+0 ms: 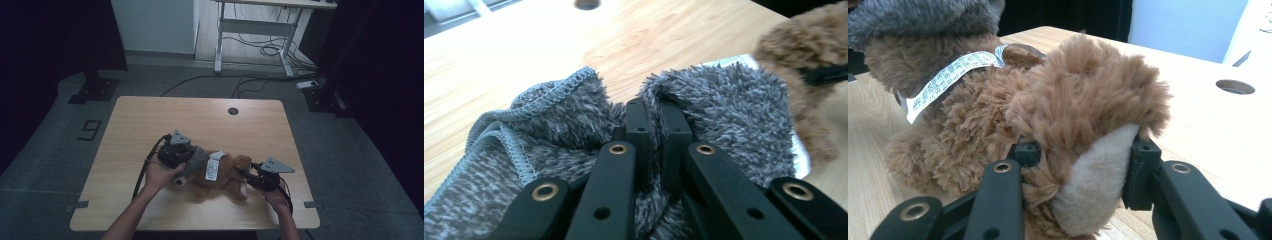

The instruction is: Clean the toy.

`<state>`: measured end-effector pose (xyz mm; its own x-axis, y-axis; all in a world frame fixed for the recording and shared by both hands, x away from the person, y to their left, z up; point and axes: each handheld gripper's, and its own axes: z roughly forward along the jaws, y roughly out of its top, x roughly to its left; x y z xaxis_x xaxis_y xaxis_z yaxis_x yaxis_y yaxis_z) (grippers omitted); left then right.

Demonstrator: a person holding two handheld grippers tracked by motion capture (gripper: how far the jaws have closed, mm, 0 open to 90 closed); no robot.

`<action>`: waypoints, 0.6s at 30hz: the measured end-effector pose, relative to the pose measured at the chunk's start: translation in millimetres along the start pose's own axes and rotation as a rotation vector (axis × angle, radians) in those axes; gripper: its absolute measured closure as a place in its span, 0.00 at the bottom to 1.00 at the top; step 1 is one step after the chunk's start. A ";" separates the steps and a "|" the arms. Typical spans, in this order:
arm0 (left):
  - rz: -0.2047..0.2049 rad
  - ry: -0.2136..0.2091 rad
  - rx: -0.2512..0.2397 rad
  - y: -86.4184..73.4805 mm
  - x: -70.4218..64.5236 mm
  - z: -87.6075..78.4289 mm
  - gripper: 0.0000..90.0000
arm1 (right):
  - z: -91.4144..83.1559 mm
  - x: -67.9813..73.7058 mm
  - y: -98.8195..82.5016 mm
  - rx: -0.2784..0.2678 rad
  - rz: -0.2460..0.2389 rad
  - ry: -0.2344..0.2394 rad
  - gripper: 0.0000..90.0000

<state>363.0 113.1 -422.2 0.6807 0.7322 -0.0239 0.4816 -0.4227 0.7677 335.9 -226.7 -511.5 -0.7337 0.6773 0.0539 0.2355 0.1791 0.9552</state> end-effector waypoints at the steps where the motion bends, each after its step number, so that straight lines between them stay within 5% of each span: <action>1: -0.010 0.010 0.001 -3.2 5.1 -2.8 0.95 | 0.0 -0.2 -0.3 -0.001 0.003 -0.002 0.68; 8: -0.093 0.041 -0.036 -29.5 35.3 -23.4 0.95 | 0.2 -0.9 -0.9 -0.001 0.009 0.000 0.68; 18: -0.134 0.107 -0.021 -59.8 54.0 -31.0 0.95 | 0.8 -0.3 -1.2 -0.003 0.013 0.001 0.68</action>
<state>353.8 194.5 -449.6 0.5482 0.8342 -0.0594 0.5518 -0.3073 0.7753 336.3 -226.6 -512.9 -0.7311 0.6790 0.0664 0.2432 0.1684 0.9552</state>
